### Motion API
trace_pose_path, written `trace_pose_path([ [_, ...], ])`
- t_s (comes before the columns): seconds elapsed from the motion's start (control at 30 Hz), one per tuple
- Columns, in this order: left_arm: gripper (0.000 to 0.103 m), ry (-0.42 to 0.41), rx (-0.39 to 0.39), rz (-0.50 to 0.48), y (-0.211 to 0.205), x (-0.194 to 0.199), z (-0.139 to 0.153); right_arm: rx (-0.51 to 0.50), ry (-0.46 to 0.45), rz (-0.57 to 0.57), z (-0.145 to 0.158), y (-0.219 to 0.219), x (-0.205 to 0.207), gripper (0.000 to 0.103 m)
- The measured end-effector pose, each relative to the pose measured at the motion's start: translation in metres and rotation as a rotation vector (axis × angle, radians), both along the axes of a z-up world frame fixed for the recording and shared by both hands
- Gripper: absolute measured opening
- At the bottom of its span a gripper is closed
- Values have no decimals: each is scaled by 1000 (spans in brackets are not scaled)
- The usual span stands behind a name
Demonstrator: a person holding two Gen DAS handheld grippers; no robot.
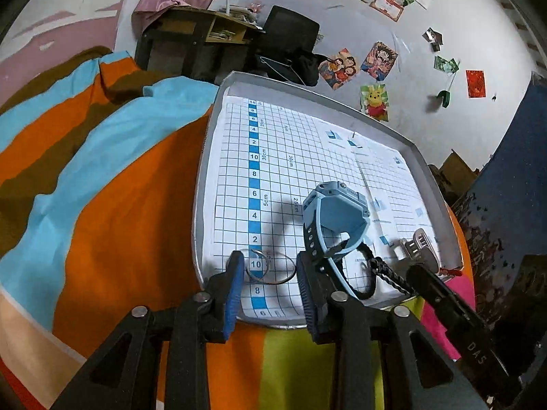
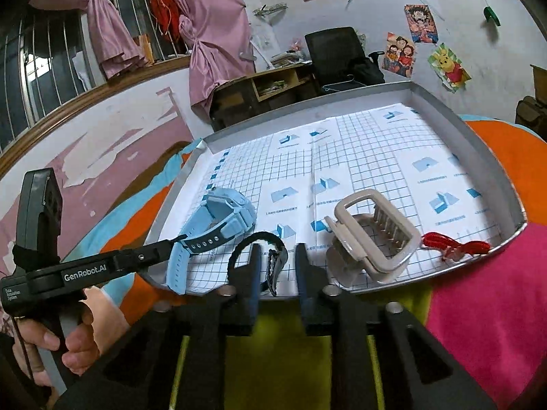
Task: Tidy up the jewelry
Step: 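Open the left tool over the tray while the right tool releases the clip there, then withdraw both tools from the tray back over the bed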
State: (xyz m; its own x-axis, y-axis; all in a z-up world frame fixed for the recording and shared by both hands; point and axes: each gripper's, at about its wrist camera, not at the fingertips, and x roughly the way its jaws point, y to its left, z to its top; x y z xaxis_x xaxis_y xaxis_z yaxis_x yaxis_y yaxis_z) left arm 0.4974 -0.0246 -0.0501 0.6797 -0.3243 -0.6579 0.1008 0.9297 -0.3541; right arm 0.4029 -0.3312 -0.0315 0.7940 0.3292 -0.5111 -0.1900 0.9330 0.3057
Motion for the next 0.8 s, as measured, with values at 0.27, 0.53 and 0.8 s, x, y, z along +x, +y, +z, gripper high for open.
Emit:
trace_pose_path([
  [0.27, 76, -132, 24, 48, 7, -43, 32, -46, -101, -45, 34, -7, -41, 28],
  [0.53, 103, -352, 146, 145, 10, -132, 80, -101, -261, -92, 85, -23, -117, 72],
  [0.8, 103, -493, 214, 159, 8, -222, 110, -137, -416, -141, 123, -25, -206, 95],
])
